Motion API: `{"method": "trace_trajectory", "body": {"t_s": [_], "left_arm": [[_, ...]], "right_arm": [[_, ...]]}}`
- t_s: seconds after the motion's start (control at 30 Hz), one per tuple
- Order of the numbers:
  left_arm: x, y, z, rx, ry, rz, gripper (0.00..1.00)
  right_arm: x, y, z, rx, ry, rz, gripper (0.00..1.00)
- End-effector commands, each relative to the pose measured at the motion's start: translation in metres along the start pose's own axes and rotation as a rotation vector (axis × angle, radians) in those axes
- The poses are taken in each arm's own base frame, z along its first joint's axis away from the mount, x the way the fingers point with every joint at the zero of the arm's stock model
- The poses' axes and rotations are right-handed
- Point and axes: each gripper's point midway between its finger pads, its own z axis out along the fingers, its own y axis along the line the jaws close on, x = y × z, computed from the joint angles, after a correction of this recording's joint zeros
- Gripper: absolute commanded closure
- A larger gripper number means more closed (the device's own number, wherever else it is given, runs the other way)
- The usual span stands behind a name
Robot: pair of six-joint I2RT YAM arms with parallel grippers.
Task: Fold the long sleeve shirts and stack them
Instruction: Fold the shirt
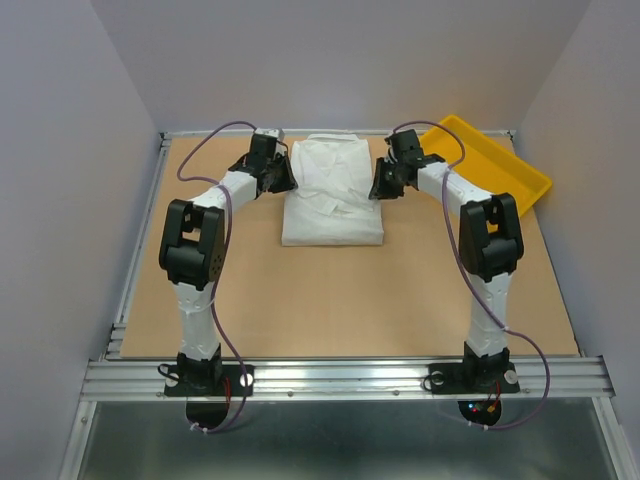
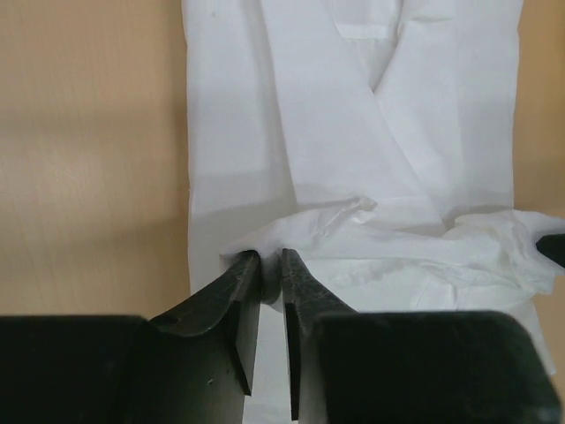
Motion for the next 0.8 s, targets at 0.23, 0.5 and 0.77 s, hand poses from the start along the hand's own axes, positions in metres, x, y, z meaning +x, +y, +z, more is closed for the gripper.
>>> {"method": "trace_trajectory", "body": {"t_s": [0.23, 0.5, 0.77], "left_arm": [[-0.093, -0.040, -0.053, 0.067, -0.292, 0.030, 0.46], [-0.126, -0.060, -0.124, 0.100, -0.449, -0.024, 0.22], [-0.066, -0.062, -0.135, 0.110, -0.370, -0.072, 0.28]], "right_arm": [[-0.085, 0.030, -0.049, -0.038, -0.256, -0.078, 0.51], [-0.107, 0.045, -0.100, -0.057, -0.371, -0.129, 0.30], [-0.057, 0.046, -0.093, -0.137, -0.261, -0.180, 0.32]]}}
